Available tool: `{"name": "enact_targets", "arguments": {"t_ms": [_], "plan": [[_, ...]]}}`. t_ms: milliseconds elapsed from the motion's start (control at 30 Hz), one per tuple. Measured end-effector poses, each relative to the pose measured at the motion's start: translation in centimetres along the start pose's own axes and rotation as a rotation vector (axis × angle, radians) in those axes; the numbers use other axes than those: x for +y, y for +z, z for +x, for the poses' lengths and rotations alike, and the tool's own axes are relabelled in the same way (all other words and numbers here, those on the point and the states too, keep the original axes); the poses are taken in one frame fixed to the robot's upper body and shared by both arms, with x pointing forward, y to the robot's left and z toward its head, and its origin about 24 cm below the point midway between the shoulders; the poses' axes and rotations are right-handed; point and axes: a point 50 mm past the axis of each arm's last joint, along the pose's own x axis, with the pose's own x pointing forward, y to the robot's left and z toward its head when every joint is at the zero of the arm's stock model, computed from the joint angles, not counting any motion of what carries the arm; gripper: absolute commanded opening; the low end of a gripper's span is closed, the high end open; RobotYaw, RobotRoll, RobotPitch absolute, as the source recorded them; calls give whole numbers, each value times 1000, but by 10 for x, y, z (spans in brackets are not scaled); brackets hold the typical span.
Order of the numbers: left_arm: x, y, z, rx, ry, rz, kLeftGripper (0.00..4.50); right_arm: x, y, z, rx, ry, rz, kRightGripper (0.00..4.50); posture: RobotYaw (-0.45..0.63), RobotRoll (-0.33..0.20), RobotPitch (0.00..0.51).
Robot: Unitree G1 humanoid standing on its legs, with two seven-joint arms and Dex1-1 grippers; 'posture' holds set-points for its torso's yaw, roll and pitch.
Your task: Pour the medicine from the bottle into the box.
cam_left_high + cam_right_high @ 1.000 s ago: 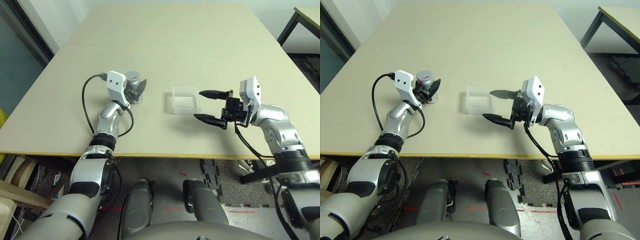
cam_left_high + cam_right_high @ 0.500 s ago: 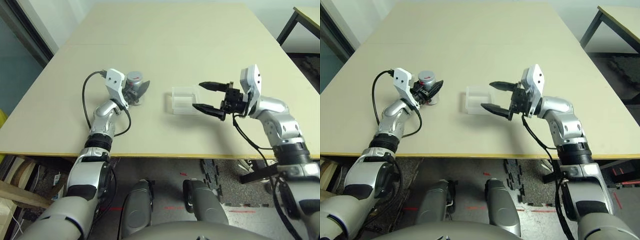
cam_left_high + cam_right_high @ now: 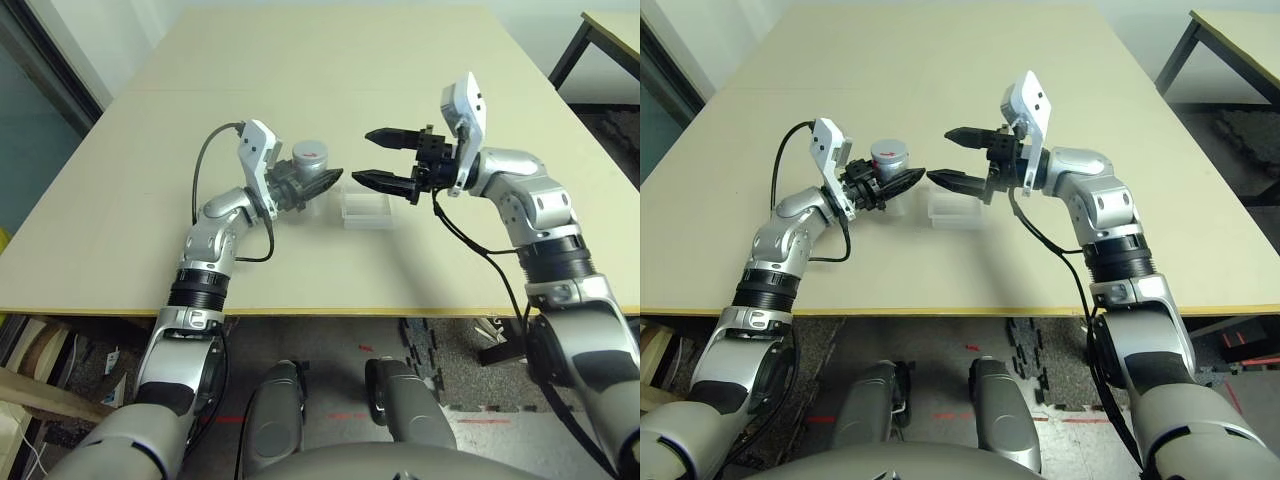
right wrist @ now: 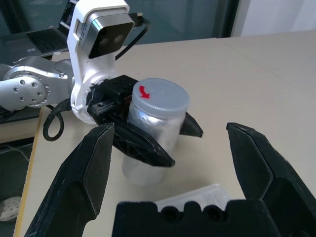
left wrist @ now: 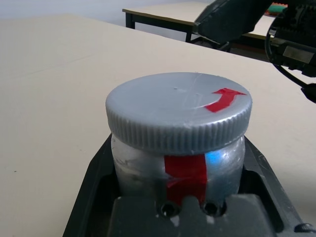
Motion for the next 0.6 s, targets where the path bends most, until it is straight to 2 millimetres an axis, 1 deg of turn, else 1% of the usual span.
{"name": "enact_targets", "arguments": {"t_ms": [233, 400, 600], "plan": [[-1, 1, 1, -1, -13, 6, 2664, -4, 0, 12, 15, 17, 27, 4500, -138, 0, 83], [-3, 2, 3, -19, -21, 27, 2664, -6, -3, 16, 15, 30, 56, 4500, -138, 0, 86], [-6, 3, 6, -36, -33, 55, 2664, -5, -2, 27, 0, 64, 77, 4500, -135, 0, 89]]}}
